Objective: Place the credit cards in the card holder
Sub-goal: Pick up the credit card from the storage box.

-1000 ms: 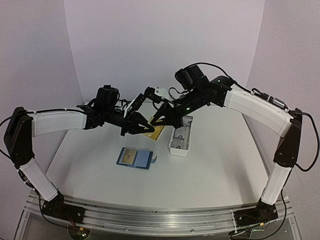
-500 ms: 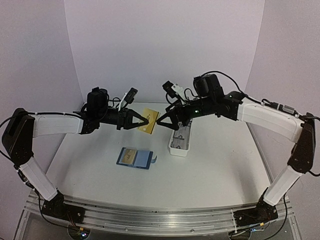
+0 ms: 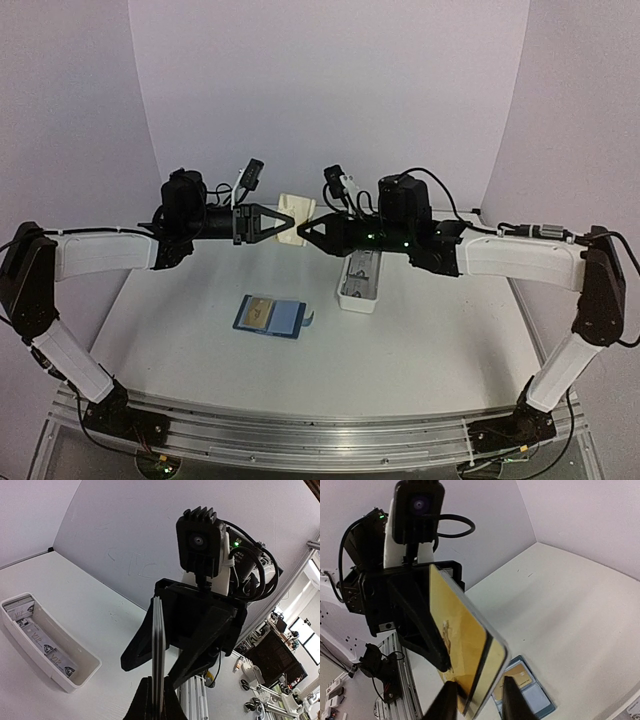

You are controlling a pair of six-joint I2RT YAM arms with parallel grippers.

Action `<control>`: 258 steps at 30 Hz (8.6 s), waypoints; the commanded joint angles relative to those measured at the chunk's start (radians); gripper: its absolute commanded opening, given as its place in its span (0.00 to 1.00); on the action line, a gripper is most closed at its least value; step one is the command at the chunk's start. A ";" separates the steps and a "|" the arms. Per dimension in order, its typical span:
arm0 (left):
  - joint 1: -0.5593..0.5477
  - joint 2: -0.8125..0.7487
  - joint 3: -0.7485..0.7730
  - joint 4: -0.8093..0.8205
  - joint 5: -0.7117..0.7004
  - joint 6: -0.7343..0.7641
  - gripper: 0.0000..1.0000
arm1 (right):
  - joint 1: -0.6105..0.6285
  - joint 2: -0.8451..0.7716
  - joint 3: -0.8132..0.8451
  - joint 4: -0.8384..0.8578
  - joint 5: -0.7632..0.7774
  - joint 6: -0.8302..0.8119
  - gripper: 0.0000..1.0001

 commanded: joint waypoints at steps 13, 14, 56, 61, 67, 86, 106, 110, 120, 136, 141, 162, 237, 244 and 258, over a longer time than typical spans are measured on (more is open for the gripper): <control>0.009 -0.023 -0.006 0.128 0.149 -0.064 0.29 | -0.019 0.008 0.015 0.075 -0.133 -0.045 0.00; 0.012 -0.017 -0.002 0.134 0.180 -0.066 0.34 | -0.019 0.003 0.012 0.073 -0.161 -0.065 0.00; 0.016 -0.025 -0.008 0.189 0.245 0.011 0.00 | -0.013 0.023 -0.050 0.303 -0.260 0.045 0.75; 0.015 -0.028 -0.020 0.198 0.266 -0.002 0.00 | -0.013 0.070 -0.007 0.305 -0.275 0.059 0.17; 0.016 -0.033 -0.025 0.218 0.248 -0.019 0.13 | -0.014 0.048 -0.035 0.305 -0.248 0.037 0.00; 0.058 -0.042 -0.002 0.148 0.258 0.023 0.20 | -0.043 0.011 -0.068 0.305 -0.298 0.035 0.00; 0.066 -0.014 0.080 -0.038 0.247 0.105 0.00 | -0.068 0.028 -0.063 0.310 -0.442 0.040 0.04; 0.066 -0.010 0.079 -0.012 0.270 0.079 0.00 | -0.069 0.053 -0.032 0.317 -0.485 0.075 0.22; 0.061 0.015 0.068 0.004 0.264 -0.091 0.00 | -0.075 0.155 -0.094 0.669 -0.454 0.414 0.58; 0.064 0.056 0.105 -0.283 0.114 -0.063 0.00 | -0.071 0.296 -0.104 1.015 -0.330 0.800 0.72; 0.074 0.080 0.140 -0.368 0.064 -0.070 0.00 | -0.066 0.339 -0.098 1.015 -0.327 0.912 0.67; 0.092 0.164 0.149 -0.480 0.090 -0.004 0.21 | -0.053 0.408 -0.097 1.053 -0.285 1.019 0.65; 0.184 0.132 0.171 -0.402 0.096 -0.130 0.00 | -0.061 0.395 -0.134 1.058 -0.326 1.036 0.12; 0.186 0.130 0.167 -0.390 0.097 -0.138 0.00 | -0.061 0.401 -0.132 1.058 -0.331 1.041 0.05; 0.196 0.128 0.168 -0.377 0.110 -0.140 0.00 | -0.062 0.370 -0.156 1.052 -0.317 0.996 0.00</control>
